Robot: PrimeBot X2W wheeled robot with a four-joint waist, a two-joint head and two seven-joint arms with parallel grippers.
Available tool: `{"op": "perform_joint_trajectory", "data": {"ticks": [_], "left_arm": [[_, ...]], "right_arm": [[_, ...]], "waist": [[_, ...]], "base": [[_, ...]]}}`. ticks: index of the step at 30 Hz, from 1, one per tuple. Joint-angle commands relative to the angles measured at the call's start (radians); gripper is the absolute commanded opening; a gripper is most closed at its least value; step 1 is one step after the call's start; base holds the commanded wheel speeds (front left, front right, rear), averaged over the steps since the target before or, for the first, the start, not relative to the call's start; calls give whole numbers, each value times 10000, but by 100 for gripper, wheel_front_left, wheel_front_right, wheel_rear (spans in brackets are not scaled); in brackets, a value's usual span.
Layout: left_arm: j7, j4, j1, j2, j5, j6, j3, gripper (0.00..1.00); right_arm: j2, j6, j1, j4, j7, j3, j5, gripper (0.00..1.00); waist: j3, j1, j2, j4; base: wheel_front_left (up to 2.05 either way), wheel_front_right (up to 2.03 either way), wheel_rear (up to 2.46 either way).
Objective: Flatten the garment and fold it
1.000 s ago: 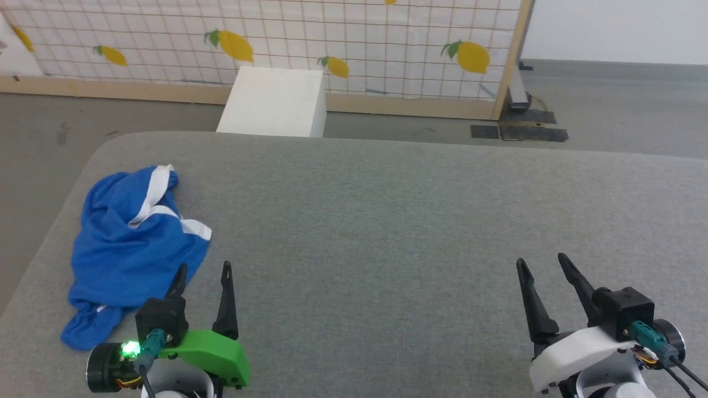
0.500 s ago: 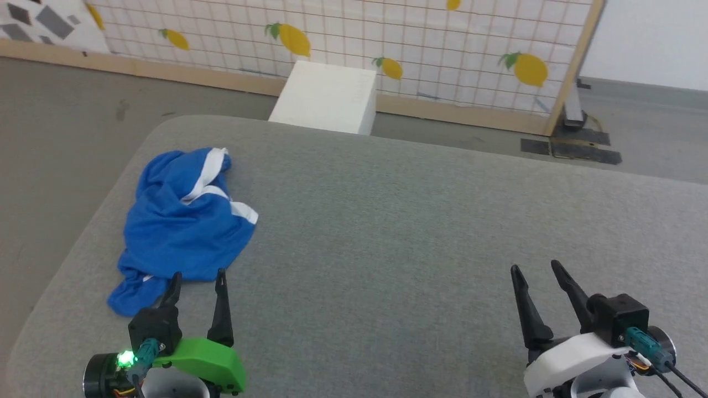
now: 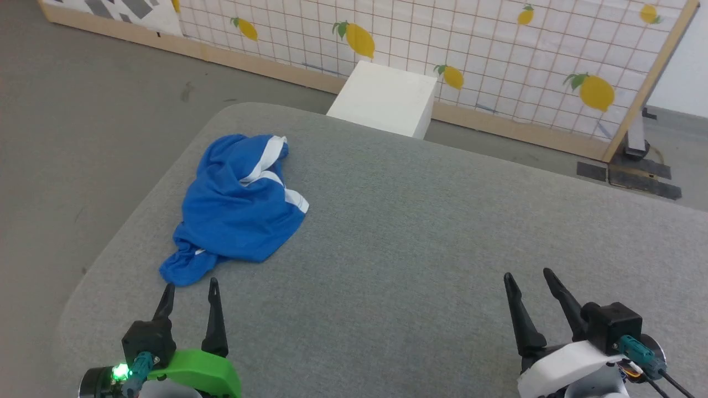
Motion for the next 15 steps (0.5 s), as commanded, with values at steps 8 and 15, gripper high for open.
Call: {"op": "perform_joint_trajectory", "data": {"ticks": [8, 15], "left_arm": [[-249, 130, 291, -29, -182, 98, 63, 100], [-390, 231, 367, -31, -227, 126, 58, 100]], "right_arm": [[0, -11, 201, 252, -258, 56, 226, 100], [0, -11, 251, 409, -400, 100, 339, 100]], "waist": [[-60, 0, 0, 396], [-96, 0, 0, 678]], "base": [[0, 0, 0], [0, 0, 0]]}}
